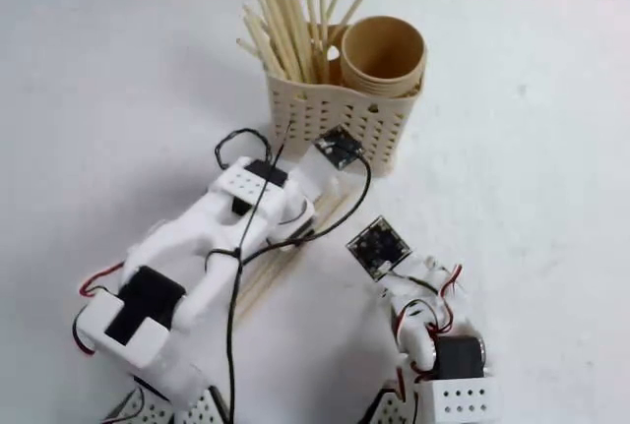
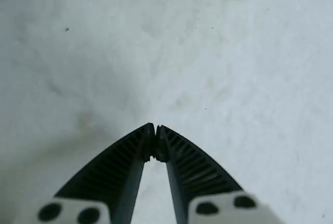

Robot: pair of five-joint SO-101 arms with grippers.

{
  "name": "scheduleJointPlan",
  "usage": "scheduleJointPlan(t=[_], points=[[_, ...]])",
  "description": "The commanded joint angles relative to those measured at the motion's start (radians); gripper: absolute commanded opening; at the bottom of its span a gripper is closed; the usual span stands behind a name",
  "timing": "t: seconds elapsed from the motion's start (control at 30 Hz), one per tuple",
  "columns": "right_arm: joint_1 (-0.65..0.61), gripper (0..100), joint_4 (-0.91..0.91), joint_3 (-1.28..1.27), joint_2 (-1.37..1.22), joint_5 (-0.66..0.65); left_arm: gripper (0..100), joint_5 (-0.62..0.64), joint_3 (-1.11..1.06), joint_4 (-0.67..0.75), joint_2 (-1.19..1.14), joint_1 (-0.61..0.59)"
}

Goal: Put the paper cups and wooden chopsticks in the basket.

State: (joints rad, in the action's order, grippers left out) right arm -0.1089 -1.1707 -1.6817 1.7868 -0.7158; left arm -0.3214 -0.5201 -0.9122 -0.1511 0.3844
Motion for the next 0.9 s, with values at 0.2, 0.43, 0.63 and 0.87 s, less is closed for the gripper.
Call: scheduleJointPlan(t=[0.2,0.43,0.63,0.87], points=[[-0.002,1.9,-0.007,-0.009,0.004,-0.005,4,0.011,0.018,-0.054,-0.002,-0.01],[-0.002,1.9,-0.007,-0.009,0.004,-0.005,2,0.012,0.003,-0.078,0.022,-0.012],[-0.002,1.9,-0.007,-0.009,0.004,-0.005,2,0.014,-0.031,-0.121,0.162,-0.012],[-0.002,1.9,-0.007,-0.009,0.004,-0.005,6,0.009,-0.048,-0.063,0.211,-0.059]])
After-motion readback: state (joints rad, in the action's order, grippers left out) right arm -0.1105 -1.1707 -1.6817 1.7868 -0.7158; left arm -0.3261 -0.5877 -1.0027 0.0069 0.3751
